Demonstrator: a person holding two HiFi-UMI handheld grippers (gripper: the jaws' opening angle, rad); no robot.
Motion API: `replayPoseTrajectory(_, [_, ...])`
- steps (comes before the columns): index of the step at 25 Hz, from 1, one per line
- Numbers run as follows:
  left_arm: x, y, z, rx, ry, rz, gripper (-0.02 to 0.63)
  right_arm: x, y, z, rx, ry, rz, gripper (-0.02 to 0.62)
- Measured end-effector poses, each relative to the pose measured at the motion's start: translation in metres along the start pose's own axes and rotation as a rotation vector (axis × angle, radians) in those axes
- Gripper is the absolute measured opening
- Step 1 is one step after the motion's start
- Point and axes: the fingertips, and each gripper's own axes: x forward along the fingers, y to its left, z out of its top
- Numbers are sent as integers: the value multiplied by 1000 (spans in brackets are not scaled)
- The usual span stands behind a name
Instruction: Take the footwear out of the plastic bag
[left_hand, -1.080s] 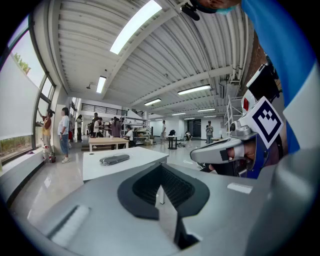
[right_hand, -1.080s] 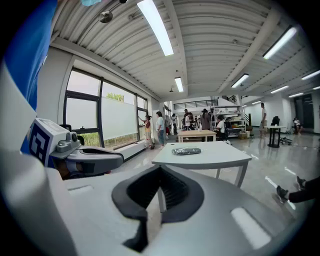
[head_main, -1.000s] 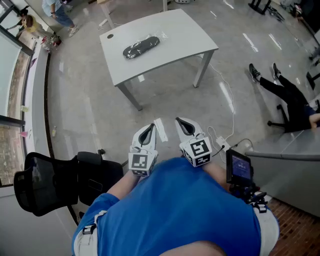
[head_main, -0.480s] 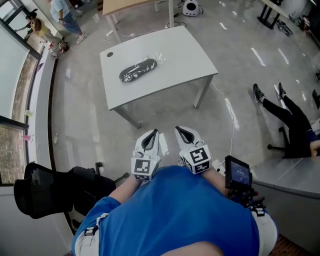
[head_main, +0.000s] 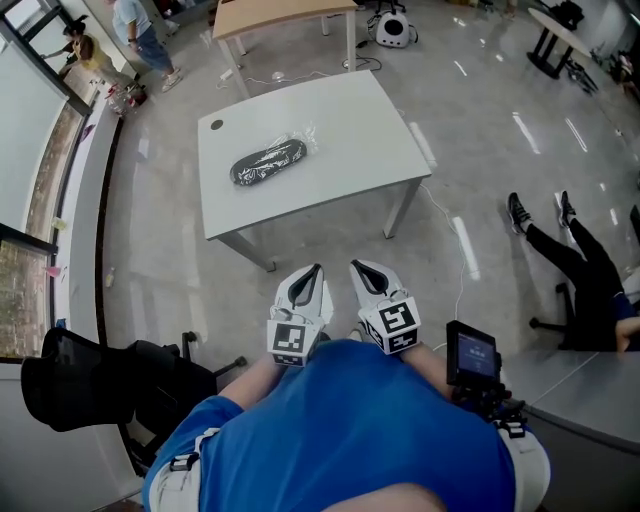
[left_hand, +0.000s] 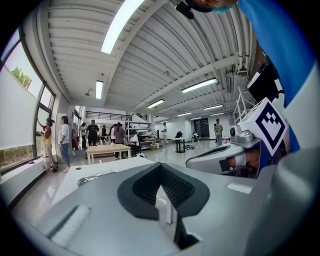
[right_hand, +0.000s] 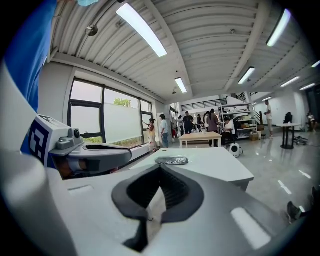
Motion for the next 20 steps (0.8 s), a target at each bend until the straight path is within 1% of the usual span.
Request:
replayPoseTrajectory(5, [21,12,-1,0,17,21,6,19,-17,1,12,8,17,3])
replayPoseTrajectory(11, [62,40,1,-6,7,26,6,54,-42,14,-1,8,18,3])
replayPoseTrajectory(16, [95,73,7,-12,-3,14,6,92,-62,29,-9,16,0,3])
replayPoseTrajectory(20, [117,111,10,-18,-13,16,6,133,-67,44,-22,23,3,3])
